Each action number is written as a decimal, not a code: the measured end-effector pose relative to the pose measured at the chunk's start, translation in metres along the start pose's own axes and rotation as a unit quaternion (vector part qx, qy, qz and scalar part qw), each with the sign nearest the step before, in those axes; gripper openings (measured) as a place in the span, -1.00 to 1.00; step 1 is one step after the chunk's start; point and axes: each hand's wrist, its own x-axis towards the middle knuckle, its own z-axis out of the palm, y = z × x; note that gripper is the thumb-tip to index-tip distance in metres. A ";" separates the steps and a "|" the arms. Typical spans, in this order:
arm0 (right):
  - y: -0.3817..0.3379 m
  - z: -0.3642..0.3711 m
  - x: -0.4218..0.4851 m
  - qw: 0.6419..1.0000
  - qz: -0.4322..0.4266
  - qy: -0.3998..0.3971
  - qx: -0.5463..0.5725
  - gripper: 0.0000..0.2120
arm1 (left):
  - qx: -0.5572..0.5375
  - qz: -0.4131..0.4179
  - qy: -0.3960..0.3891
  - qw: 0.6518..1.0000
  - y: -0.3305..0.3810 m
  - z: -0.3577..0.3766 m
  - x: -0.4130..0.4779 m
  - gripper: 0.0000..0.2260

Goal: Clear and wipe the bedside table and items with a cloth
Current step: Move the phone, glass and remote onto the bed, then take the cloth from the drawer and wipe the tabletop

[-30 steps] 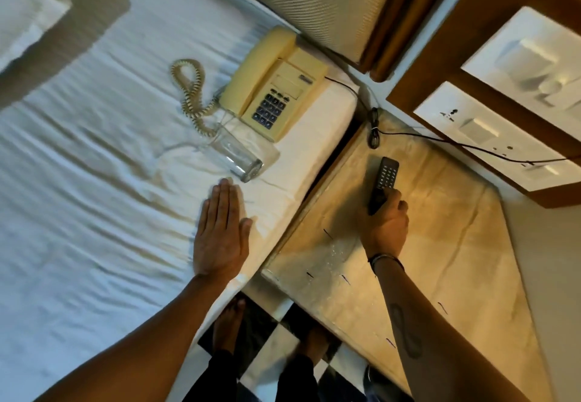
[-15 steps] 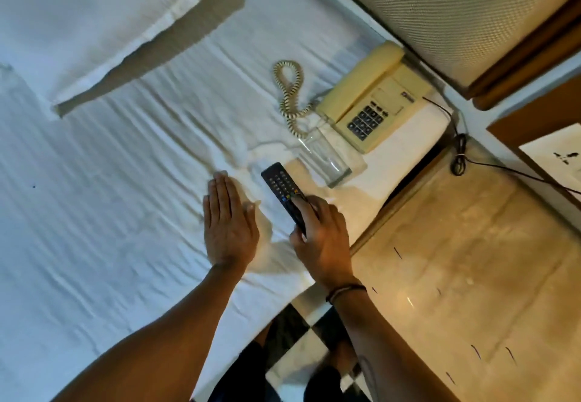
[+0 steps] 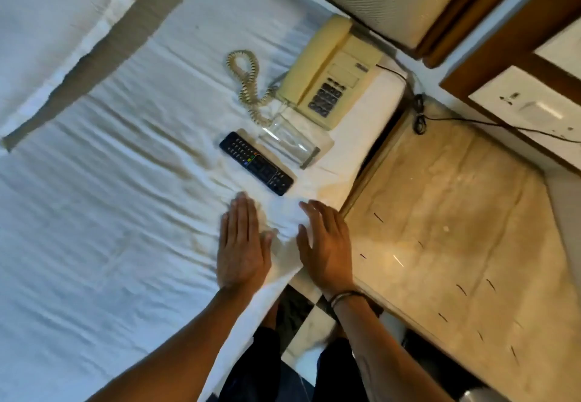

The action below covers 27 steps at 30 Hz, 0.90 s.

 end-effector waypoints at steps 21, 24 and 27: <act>0.122 0.065 -0.165 0.768 0.572 0.092 0.273 -0.74 | 0.034 0.395 -0.073 0.915 0.162 0.089 0.059 -0.32; 0.128 0.071 -0.142 0.724 0.627 0.146 0.250 -0.71 | 0.024 0.392 -0.059 0.918 0.162 0.091 0.058 -0.32; 0.133 0.073 -0.127 0.630 0.707 0.212 0.242 -0.43 | 0.026 0.381 -0.051 0.923 0.162 0.089 0.058 -0.31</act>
